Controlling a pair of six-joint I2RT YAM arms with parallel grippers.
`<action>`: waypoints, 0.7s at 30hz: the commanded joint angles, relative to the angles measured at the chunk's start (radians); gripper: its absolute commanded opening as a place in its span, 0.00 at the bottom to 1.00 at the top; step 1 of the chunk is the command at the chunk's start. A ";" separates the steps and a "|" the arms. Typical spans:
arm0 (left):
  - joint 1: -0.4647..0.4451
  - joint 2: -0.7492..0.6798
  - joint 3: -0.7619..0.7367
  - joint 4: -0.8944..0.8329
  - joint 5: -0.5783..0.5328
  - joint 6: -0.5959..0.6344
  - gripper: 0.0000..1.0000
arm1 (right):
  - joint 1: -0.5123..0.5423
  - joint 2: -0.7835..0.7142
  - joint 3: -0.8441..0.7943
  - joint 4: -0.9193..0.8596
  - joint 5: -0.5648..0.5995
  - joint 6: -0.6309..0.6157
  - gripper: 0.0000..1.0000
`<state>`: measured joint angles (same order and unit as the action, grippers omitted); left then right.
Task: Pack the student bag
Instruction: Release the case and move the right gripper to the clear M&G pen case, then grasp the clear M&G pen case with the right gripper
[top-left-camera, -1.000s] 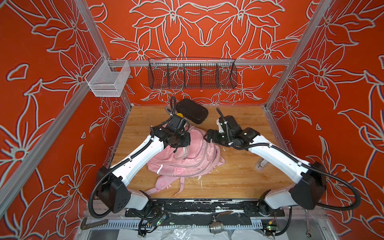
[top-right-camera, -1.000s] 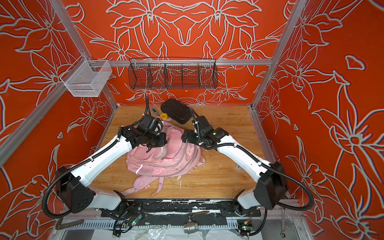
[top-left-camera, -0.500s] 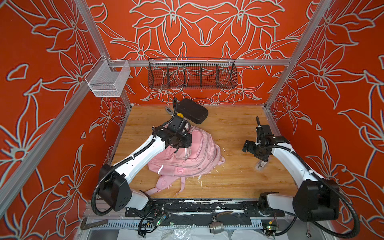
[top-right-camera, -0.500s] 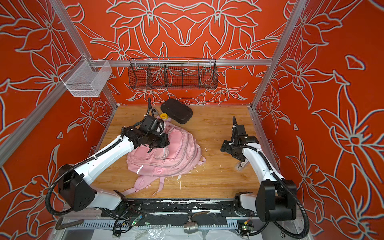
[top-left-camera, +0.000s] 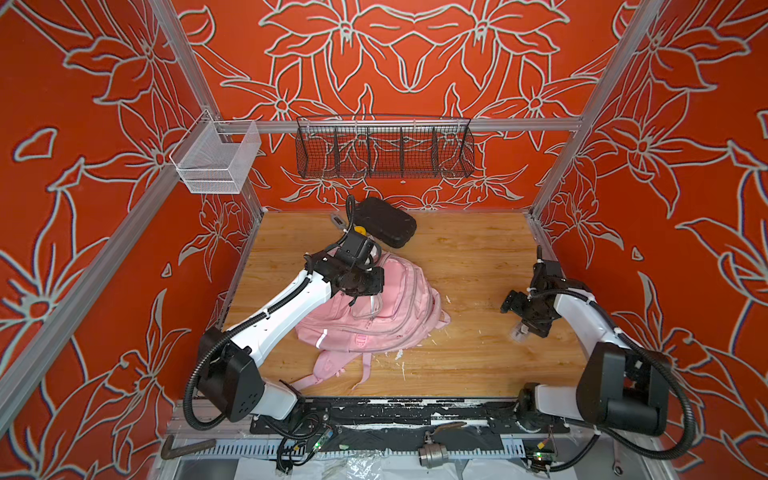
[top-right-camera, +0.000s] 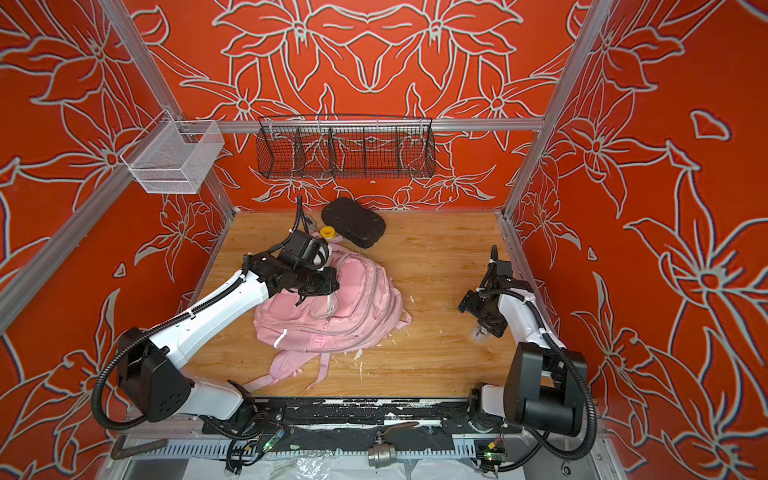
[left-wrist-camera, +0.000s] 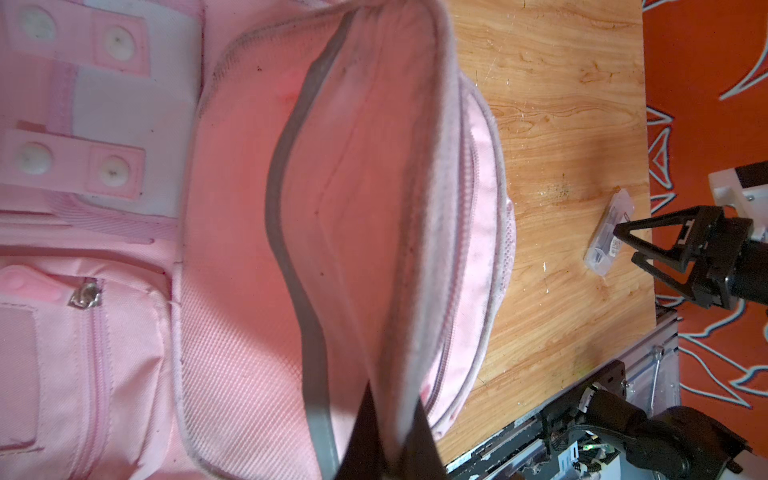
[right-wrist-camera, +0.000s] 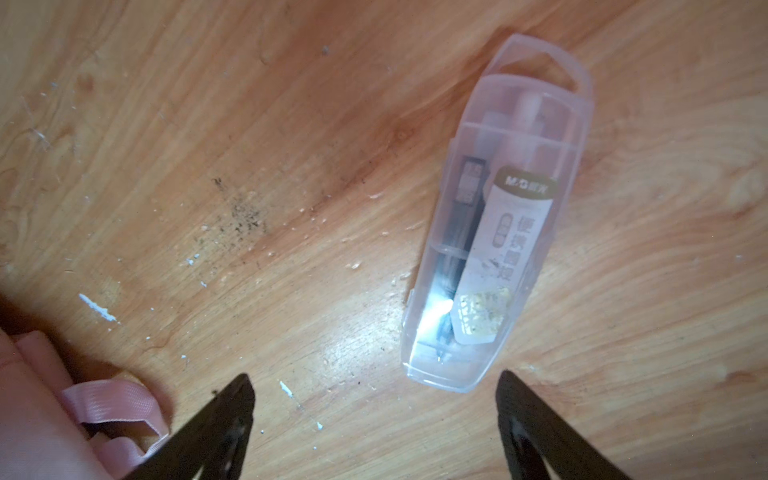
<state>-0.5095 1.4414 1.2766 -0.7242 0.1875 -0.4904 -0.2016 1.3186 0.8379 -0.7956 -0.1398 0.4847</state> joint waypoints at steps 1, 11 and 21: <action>0.009 -0.009 0.006 0.074 -0.022 0.018 0.00 | -0.031 0.004 -0.015 -0.003 0.041 -0.013 0.92; 0.009 -0.020 0.004 0.065 -0.038 0.015 0.00 | -0.108 0.108 -0.048 0.100 -0.019 0.027 0.82; 0.009 -0.022 0.003 0.064 -0.043 -0.001 0.00 | -0.135 0.207 -0.039 0.141 -0.023 0.011 0.71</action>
<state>-0.5095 1.4410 1.2758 -0.7238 0.1780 -0.4953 -0.3283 1.4979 0.8066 -0.6716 -0.1612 0.4984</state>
